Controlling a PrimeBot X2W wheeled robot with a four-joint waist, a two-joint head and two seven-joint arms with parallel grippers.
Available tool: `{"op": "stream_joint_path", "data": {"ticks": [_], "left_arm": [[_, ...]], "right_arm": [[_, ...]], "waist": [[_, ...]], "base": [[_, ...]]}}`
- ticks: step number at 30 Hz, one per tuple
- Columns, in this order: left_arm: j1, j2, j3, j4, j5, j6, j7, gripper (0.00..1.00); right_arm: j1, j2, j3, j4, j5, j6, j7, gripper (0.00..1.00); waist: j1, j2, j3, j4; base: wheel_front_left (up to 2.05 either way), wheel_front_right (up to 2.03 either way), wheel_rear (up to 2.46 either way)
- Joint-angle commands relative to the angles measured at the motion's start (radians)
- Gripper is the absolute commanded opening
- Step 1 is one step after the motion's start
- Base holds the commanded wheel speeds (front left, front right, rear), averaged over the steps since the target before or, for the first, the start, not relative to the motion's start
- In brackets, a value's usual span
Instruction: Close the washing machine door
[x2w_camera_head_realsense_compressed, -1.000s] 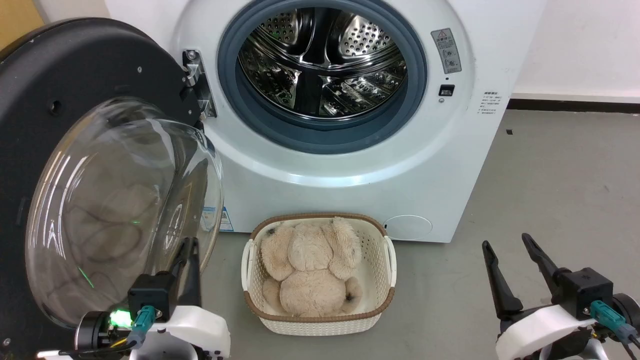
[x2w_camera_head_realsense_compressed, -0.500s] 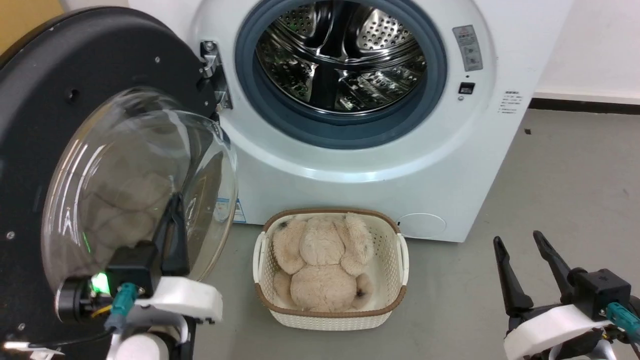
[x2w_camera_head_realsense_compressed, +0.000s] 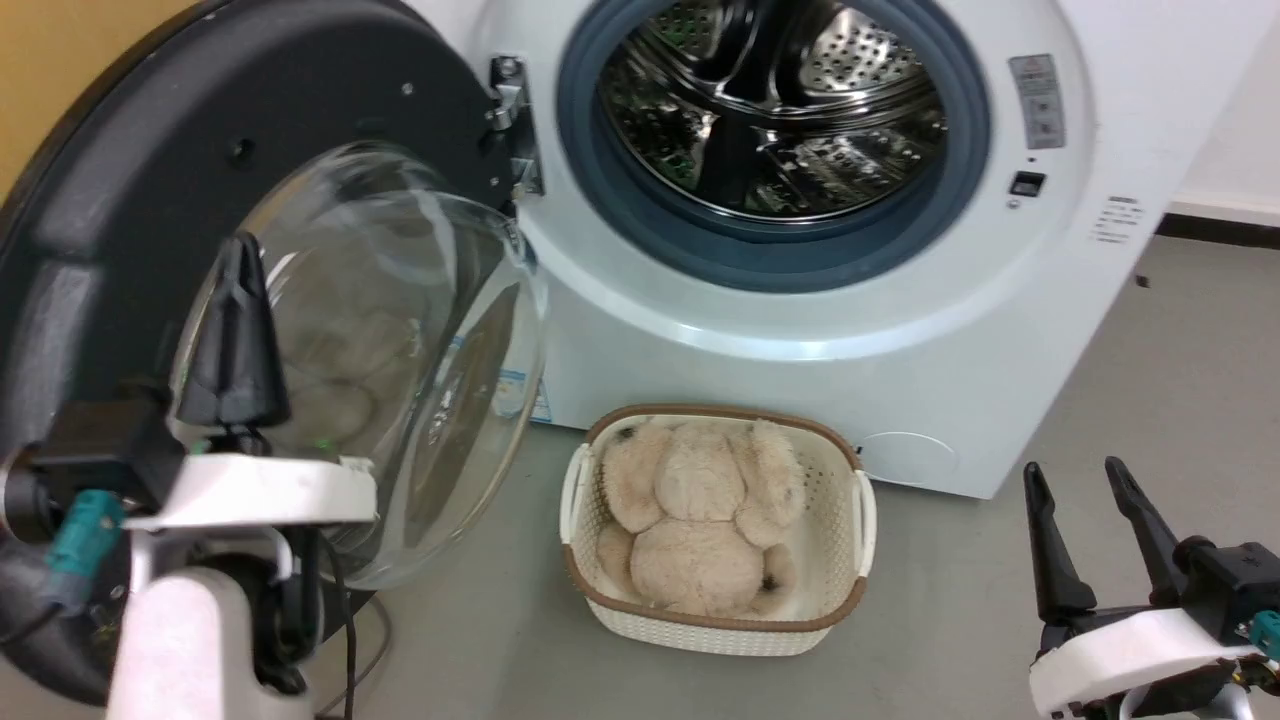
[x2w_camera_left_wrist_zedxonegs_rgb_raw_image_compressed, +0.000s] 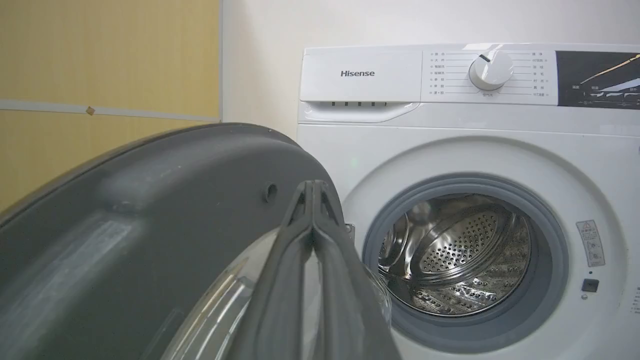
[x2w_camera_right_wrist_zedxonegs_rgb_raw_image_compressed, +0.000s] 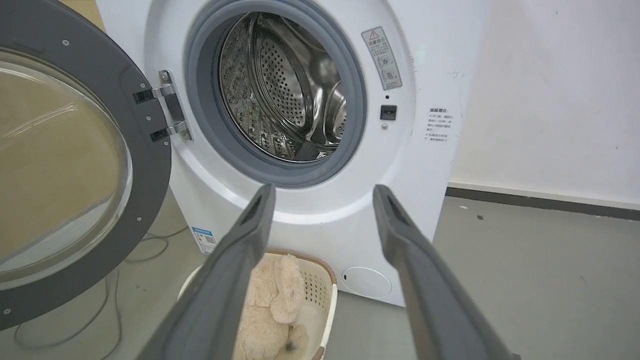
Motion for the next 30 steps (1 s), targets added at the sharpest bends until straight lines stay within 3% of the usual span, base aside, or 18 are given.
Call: {"op": "stream_joint_path", "data": {"ticks": [1,17,30], "left_arm": [[-0.024,0.002,0.008,-0.010,-0.008,-0.006,-0.007,0.00],[-0.141,0.056,0.206,-0.022,-0.198,-0.035,-0.015,0.00],[-0.178,0.071,0.440,0.125,-0.523,-0.008,0.097,0.00]], "right_arm": [[-0.006,0.002,-0.005,0.002,0.013,0.000,-0.007,1.00],[-0.011,0.003,-0.036,-0.004,0.038,0.000,-0.041,1.00],[-0.024,0.003,-0.048,0.001,0.047,0.000,-0.068,1.00]], "waist": [[0.0000,0.0000,0.003,0.014],[0.0000,0.0000,0.027,0.129],[0.0000,0.0000,0.053,0.190]], "base": [[0.00,0.00,0.00],[0.00,0.00,0.00],[0.00,0.00,0.00]]}}
